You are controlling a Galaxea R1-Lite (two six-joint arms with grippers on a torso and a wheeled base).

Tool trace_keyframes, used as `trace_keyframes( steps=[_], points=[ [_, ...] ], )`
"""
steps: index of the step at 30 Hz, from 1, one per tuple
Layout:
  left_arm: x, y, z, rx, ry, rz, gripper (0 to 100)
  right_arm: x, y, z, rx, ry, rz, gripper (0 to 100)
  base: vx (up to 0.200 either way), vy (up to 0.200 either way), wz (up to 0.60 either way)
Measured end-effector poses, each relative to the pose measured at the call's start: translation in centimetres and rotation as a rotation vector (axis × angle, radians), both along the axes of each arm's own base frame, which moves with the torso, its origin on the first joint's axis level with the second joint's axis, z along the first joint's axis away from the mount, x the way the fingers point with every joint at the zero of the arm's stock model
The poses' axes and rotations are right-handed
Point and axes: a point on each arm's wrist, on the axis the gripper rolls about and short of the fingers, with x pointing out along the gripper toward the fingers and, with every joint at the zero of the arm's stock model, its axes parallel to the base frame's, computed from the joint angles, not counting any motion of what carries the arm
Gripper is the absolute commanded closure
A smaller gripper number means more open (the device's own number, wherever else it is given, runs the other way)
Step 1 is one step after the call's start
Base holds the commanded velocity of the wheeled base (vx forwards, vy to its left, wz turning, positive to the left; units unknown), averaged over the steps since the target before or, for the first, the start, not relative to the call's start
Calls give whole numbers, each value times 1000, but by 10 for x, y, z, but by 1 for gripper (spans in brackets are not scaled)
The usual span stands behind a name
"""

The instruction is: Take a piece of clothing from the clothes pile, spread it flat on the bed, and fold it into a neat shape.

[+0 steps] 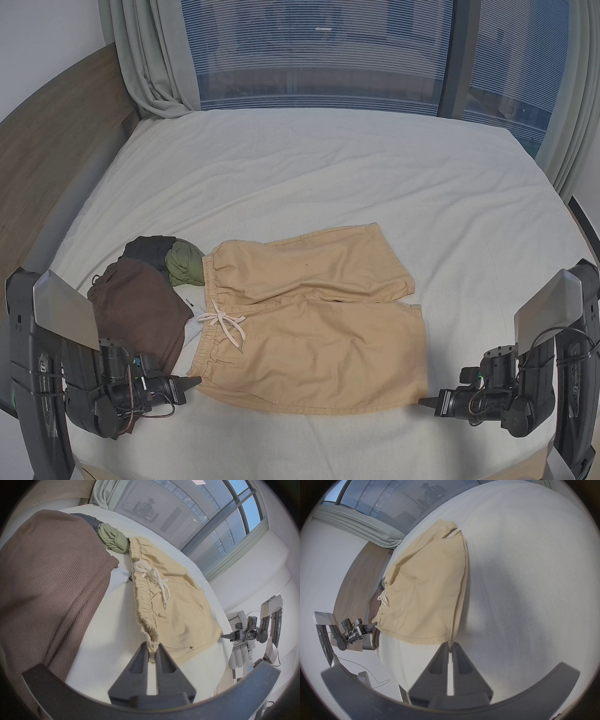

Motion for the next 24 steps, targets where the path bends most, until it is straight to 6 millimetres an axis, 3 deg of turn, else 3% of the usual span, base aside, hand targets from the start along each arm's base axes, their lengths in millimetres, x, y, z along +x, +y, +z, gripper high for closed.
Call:
trace_keyframes(
  steps=[24],
  points=[
    [-37, 7, 3, 29, 76, -72, 100, -24, -7, 5, -65, 37, 51, 100, 0, 0, 0]
  ],
)
